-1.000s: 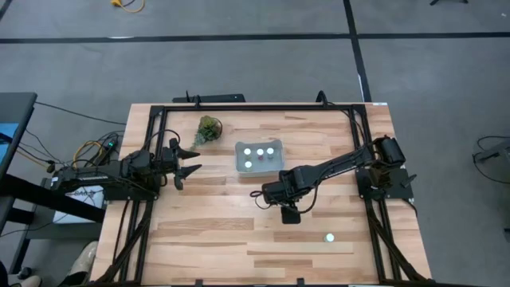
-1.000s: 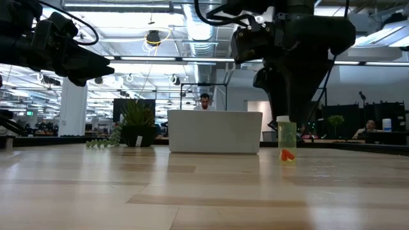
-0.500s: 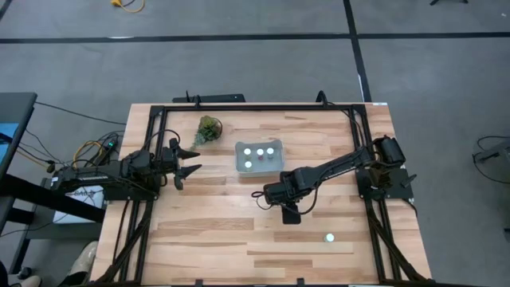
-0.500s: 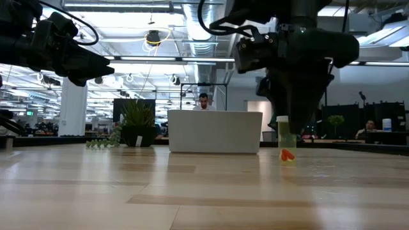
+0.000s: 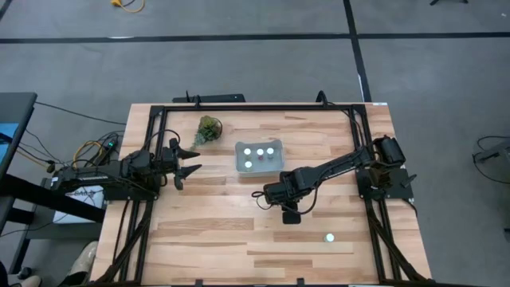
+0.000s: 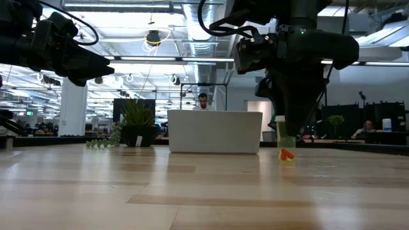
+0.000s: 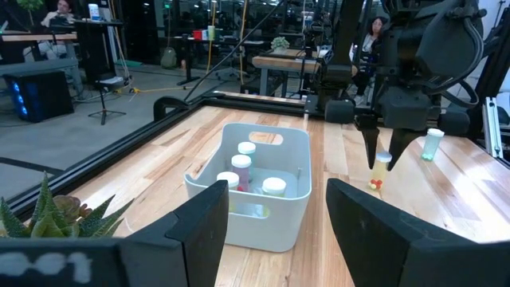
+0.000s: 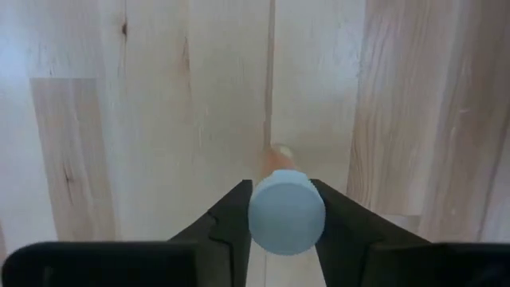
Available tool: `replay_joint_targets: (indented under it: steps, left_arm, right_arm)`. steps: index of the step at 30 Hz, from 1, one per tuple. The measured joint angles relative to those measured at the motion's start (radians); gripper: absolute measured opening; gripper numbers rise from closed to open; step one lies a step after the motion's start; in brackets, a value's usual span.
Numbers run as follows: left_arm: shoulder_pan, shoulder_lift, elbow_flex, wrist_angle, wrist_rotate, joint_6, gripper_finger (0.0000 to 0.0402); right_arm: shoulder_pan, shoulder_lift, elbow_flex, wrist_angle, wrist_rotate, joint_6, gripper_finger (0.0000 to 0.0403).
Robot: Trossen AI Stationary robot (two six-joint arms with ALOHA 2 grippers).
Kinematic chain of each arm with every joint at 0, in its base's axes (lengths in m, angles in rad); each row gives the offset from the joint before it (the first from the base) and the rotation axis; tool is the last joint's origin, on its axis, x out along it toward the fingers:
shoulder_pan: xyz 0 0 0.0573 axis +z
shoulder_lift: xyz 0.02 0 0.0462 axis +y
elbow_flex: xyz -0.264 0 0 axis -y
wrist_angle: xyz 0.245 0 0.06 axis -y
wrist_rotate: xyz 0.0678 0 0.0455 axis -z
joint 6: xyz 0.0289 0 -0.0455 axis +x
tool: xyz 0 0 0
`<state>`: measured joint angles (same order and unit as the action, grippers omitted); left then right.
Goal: Pick and place pill bottles into a basket
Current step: Put the yellow pill bottle into the gray bin
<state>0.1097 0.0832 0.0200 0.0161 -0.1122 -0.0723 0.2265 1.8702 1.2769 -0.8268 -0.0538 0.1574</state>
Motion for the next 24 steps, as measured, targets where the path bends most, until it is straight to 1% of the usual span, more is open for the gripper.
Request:
replay_joint_targets:
  steps: [4, 7, 12, 15, 21, 24]
  left_arm:
    - [0.000, 0.000, 0.000, 0.000, 0.000, 0.000, 0.0201]
    - [0.000, 0.000, 0.000, 0.000, 0.000, 0.000, 0.0201]
    - [0.000, 0.000, 0.000, 0.000, 0.000, 0.000, 0.0201]
    - [0.000, 0.000, 0.000, 0.000, 0.000, 0.000, 0.0201]
    - [0.000, 0.000, 0.000, 0.000, 0.000, 0.000, 0.0201]
    - [0.000, 0.000, 0.000, 0.000, 0.000, 0.000, 0.0201]
  right_arm:
    - [-0.005, 0.000, 0.029, -0.012, 0.001, -0.010, 0.0114]
    - [-0.017, 0.000, 0.072, -0.054, 0.000, -0.026, 0.0122]
    - [-0.060, 0.000, 0.175, -0.145, 0.003, -0.096, 0.0101]
    - [-0.102, 0.000, 0.240, -0.170, 0.004, -0.156, 0.0097]
    - [-0.220, 0.000, 0.345, -0.194, 0.006, -0.269, 0.0117]
    - [-0.287, 0.000, 0.371, -0.193, 0.006, -0.314, 0.0111]
